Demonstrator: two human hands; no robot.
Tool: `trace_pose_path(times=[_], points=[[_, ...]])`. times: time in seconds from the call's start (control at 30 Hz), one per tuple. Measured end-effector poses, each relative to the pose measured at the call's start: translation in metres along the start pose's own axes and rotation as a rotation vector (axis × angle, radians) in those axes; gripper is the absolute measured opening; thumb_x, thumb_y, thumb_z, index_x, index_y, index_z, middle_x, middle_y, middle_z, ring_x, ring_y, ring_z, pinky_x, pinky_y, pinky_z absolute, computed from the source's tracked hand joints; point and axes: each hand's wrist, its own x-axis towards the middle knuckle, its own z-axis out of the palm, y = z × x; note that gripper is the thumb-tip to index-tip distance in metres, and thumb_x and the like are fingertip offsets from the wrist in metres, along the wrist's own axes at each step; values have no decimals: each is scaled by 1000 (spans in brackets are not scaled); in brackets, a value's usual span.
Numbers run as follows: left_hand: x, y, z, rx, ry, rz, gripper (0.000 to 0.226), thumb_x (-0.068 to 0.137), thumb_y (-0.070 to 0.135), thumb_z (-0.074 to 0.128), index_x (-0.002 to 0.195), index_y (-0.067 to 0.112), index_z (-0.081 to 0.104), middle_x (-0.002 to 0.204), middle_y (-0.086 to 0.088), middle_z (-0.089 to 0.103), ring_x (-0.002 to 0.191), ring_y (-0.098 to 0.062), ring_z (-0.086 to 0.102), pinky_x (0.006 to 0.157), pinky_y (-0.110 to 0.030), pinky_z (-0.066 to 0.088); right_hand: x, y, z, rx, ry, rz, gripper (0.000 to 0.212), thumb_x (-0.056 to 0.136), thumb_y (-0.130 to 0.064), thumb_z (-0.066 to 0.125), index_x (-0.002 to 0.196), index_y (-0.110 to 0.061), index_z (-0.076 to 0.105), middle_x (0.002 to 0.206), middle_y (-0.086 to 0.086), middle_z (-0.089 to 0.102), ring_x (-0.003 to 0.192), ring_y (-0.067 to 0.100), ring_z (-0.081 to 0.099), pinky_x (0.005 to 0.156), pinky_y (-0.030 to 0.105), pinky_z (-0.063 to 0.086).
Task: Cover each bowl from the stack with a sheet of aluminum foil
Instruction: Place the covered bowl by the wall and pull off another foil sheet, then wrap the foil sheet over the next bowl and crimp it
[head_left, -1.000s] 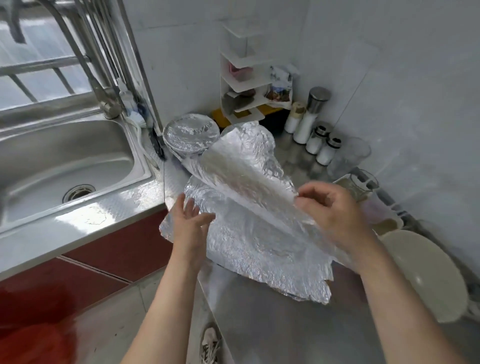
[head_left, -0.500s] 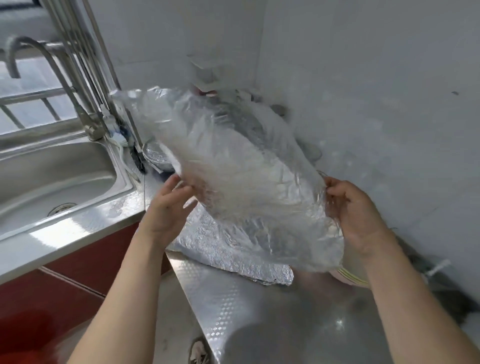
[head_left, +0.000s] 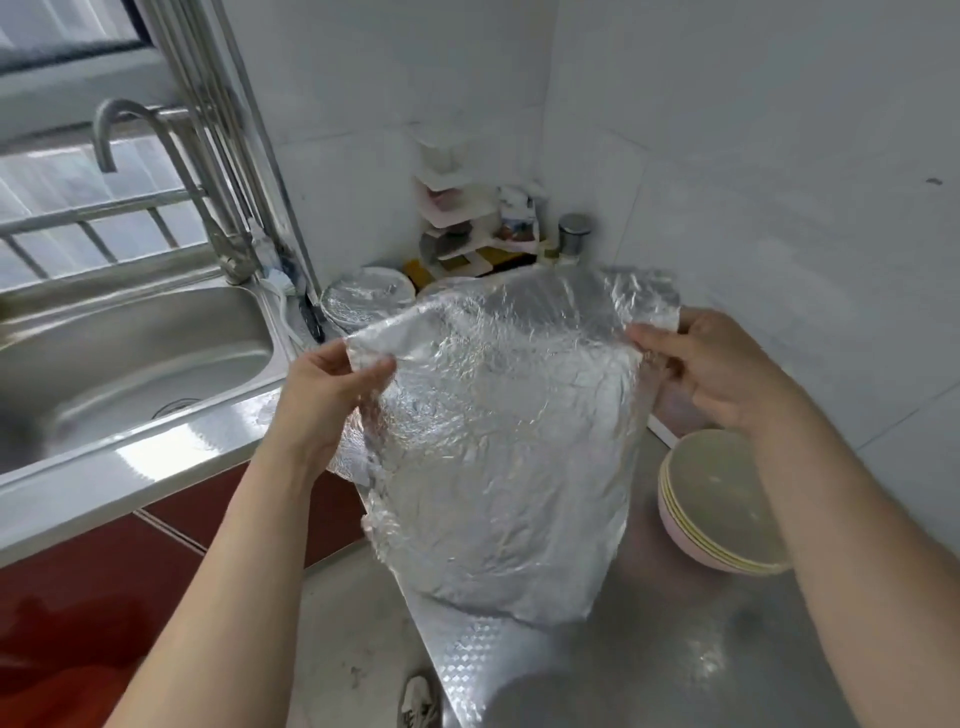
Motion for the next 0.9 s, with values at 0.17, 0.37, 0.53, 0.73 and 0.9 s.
trace_pose_path(times=[0.17,0.37,0.53,0.73,0.9], points=[[-10,39,-6,-3,-13,265,25,63,4,76,78,23,78,79,5,74,75,-9,68,73,-22,54,-28,-29,0,53,-35,-284,3,83,-10,67,84,-11,70,82,4,70,83,21,61,77,32,48],[-30,5,-14,228,-2,160,28,63,-6,79,79,16,76,78,5,74,74,-8,67,69,-17,52,-61,6,-1,-163,-195,-230,17,66,-2,74,74,-16,78,78,-1,75,75,7,70,69,15,51],[-39,-70,-33,645,-5,29,22,72,0,81,77,21,76,78,5,75,81,-16,71,78,-38,56,-66,75,3,-258,-152,-159,21,74,-1,75,90,-15,74,93,-5,75,92,8,69,82,20,49],[-69,-115,-43,895,-195,309,11,70,27,71,79,23,74,90,16,71,93,-15,65,86,-30,50,-83,125,0,-508,-272,-86,15,79,-15,78,87,-27,76,89,-17,74,89,-2,68,85,17,49],[-81,-161,-63,1005,-470,336,21,85,39,54,97,44,70,112,53,47,118,20,39,98,-15,37,-99,151,7,-748,-356,-119,11,79,-42,75,82,-52,71,86,-25,71,83,-7,66,79,22,53]])
